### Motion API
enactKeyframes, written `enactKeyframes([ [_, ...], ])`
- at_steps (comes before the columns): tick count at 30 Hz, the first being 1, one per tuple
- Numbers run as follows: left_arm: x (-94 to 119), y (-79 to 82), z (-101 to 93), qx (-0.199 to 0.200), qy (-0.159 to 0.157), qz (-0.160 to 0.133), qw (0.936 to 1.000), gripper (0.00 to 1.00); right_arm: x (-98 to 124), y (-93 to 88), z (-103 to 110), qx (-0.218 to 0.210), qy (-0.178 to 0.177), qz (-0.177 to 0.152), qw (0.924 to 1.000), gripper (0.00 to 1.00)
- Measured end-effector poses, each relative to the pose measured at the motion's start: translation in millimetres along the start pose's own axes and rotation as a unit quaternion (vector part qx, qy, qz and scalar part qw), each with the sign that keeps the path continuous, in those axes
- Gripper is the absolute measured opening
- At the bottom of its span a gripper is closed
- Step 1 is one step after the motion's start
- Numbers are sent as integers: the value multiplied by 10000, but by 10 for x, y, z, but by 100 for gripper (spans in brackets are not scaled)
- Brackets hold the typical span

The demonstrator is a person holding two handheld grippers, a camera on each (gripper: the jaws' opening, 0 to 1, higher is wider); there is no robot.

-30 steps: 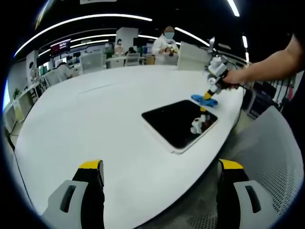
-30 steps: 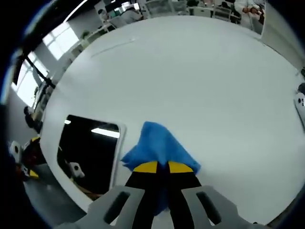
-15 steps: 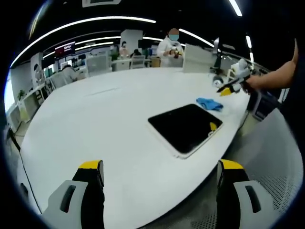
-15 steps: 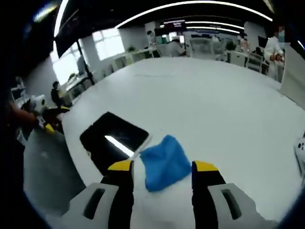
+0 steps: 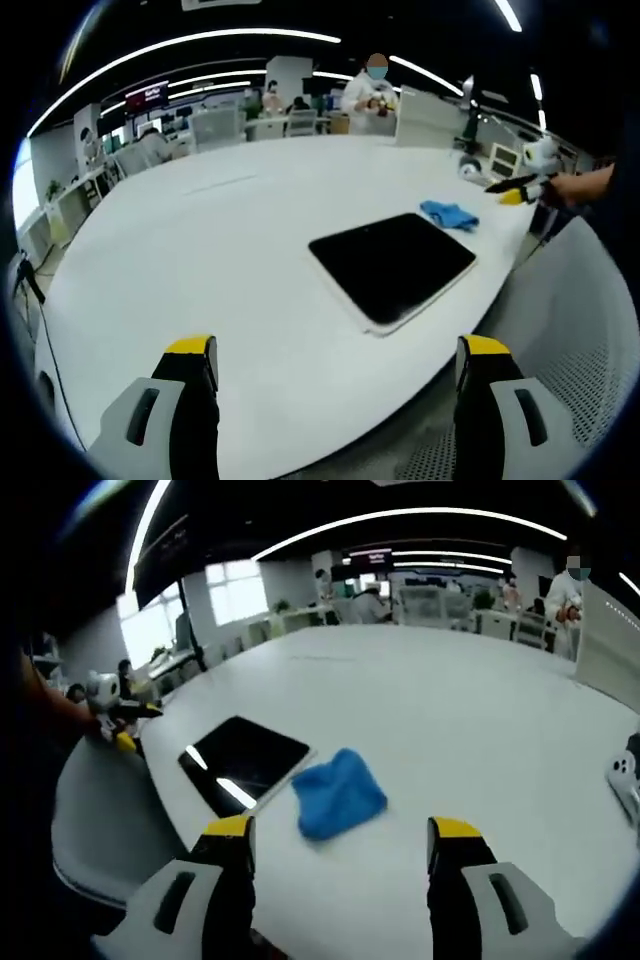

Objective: Wipe the mirror surface with the cleaning cloth until all visible marks leave the cleaned area.

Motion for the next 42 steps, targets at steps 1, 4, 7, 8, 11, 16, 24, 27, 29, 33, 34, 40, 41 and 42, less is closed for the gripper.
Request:
enactKeyframes([
  [1,25,68,20,-55,89,-228,9997,99,-24,-12,20,-94,49,-20,9999,84],
  [4,42,88,36,-9,151,-295,9994,99,-51,-38,143,-138,275,-45,9995,93],
  [7,38,84,43,-20,123,-304,9995,99,-68,-58,251,0,363,-17,9993,100],
  [8,35,80,38,-29,104,-288,9995,99,-53,-58,279,61,379,4,9993,100],
  [11,29,77,13,-96,32,-278,9996,99,-46,-42,294,189,305,-71,9993,100],
  [16,38,66,10,-128,49,-247,9996,99,-15,-62,324,148,229,-82,9996,100],
  [24,84,41,58,-125,218,-237,9994,99,130,-193,365,-39,51,-200,9998,100],
  [27,122,32,45,-152,246,-291,9992,99,205,-288,377,-16,-29,-159,9999,100],
  [29,146,29,47,-117,289,-319,9990,99,252,-338,344,-80,-116,-143,9998,100],
  [33,142,1,53,-163,268,-240,9992,99,296,-365,277,-114,-229,-169,9995,100],
  [34,150,8,64,-182,283,-273,9991,99,294,-374,268,-61,-267,-147,9995,100],
  [40,152,43,80,-191,285,-352,9988,99,279,-333,244,-47,-334,-141,9993,100],
  [41,158,50,79,-186,284,-377,9987,99,268,-316,244,-28,-320,-149,9994,100],
  [42,168,47,68,-196,277,-402,9986,99,256,-295,249,25,-290,-157,9995,100],
])
Point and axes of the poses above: the point that each gripper's makers call its tool centre point, and the gripper's own axes: x roughly backward along the fingers, z roughly to its left, y roughly out of its top, the point moved 3 cm from there along x, roughly backward along the fingers, and after that the axes turned 6 degrees about -y, right-handed, at the moved point
